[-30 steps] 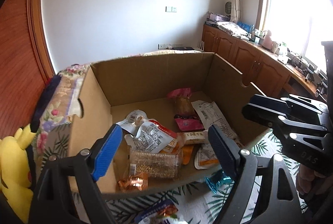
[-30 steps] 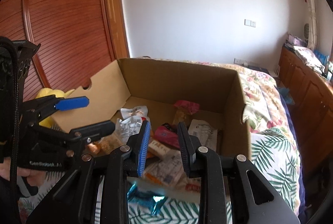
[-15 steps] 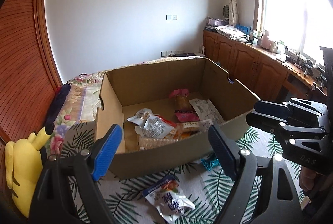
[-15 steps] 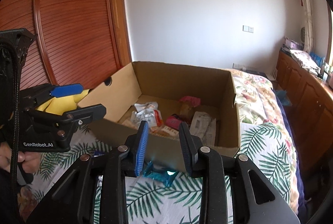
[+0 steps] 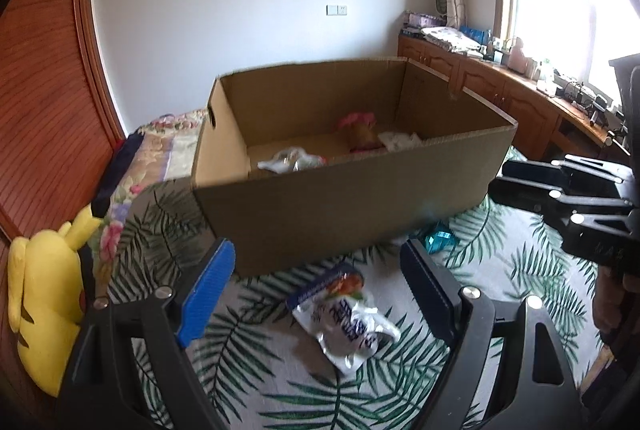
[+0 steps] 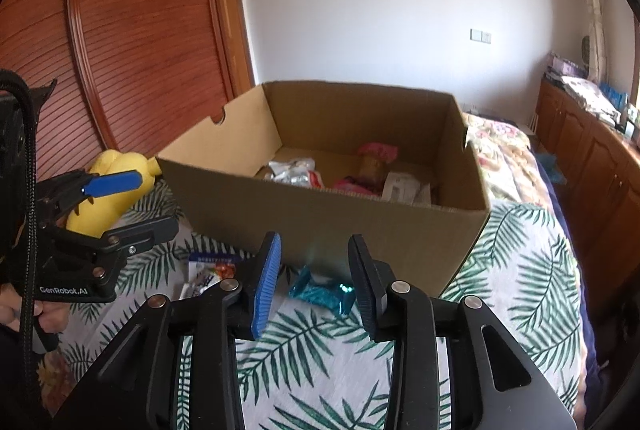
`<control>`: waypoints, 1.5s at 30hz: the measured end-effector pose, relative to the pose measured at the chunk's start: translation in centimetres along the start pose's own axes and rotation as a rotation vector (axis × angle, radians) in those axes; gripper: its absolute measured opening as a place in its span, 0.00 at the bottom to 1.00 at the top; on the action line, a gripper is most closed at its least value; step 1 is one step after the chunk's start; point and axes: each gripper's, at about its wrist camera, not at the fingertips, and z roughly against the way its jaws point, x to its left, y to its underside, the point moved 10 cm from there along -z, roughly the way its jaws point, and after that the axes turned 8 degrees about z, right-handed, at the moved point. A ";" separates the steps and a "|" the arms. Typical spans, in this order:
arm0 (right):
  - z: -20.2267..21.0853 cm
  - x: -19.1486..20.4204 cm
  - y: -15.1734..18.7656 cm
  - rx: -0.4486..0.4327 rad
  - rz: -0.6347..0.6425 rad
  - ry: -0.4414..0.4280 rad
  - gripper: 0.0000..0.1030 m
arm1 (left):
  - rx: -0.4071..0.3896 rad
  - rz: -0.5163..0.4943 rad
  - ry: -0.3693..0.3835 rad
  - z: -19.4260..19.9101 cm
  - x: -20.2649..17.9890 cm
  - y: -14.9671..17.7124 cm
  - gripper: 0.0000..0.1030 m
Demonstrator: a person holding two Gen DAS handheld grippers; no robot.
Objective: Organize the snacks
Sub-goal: 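Move both tools back from the box down toward the remaining snacks, then grasp the white printed bag with the left tool while the right tool grasps the teal foil candy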
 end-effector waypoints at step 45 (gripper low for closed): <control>-11.1 -0.1 5.8 0.230 0.003 0.047 0.53 | 0.186 0.103 0.004 -7.6 1.5 6.5 0.83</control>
